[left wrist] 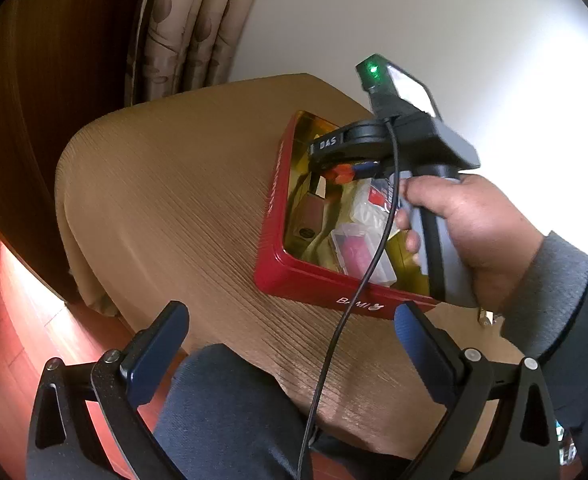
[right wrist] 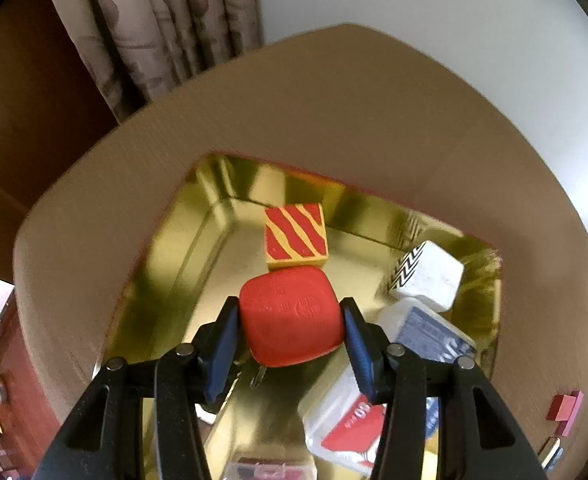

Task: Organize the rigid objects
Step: 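Carry the red case over the tin tray and open the right gripper, then grasp the silver power bank with the left gripper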

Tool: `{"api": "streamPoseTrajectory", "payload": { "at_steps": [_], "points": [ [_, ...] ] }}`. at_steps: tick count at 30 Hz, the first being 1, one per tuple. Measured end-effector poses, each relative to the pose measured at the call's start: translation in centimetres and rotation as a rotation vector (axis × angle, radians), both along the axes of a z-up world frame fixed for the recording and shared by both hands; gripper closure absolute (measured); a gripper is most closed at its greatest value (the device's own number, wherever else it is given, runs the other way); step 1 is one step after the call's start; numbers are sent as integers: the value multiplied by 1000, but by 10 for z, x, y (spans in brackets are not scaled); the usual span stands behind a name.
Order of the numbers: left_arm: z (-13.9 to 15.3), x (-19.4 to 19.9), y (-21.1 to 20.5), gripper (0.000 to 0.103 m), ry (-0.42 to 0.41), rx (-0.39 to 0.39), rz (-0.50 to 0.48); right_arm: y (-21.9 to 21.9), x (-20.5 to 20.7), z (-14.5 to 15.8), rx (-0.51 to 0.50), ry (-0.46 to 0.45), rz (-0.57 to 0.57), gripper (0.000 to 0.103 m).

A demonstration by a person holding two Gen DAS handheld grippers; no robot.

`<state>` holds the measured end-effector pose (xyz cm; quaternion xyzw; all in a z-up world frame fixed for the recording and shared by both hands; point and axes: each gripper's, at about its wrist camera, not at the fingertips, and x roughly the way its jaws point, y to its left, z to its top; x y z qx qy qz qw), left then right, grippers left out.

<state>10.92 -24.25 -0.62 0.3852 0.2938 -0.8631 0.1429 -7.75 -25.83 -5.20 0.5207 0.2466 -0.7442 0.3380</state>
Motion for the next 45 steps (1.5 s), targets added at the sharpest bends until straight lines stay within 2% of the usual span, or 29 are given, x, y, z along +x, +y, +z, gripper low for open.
{"api": "streamPoseTrajectory", "payload": {
  "at_steps": [4,7,18,23,26,29,31,32,34,35,37,40,41,45],
  "points": [
    [-1,0,0,2,-1,0,-2,0,6,-3,-39,-14,-1,52],
    [-1,0,3,2,-1,-4,-2,-8,21,-5,-54,-21,41,52],
    [-1,0,7,2,-5,-46,-5,2,26,-3,-73,-31,19,51],
    [2,1,8,2,5,-74,2,34,39,30,-187,8,12,51],
    [8,2,13,2,29,-106,-6,87,46,62,-324,25,-27,51],
    [19,3,26,2,76,-161,-52,171,46,77,-371,81,-133,49],
    [24,0,37,2,101,-185,-103,231,41,81,-366,132,-210,47],
    [25,-2,41,2,113,-192,-136,272,41,80,-334,192,-263,46],
    [27,-6,62,2,140,-205,-219,323,50,68,-276,281,-358,45],
    [27,-9,71,2,146,-214,-248,366,57,62,-262,298,-432,45],
    [23,-21,103,2,139,-264,-340,444,65,51,-269,281,-566,45],
    [14,-45,153,2,123,-294,-492,514,84,29,-287,232,-685,45],
    [12,-57,169,2,117,-289,-540,525,91,21,-288,219,-706,45],
    [6,-107,241,2,123,-371,-683,582,130,-8,-349,147,-791,45]
  ]
}}
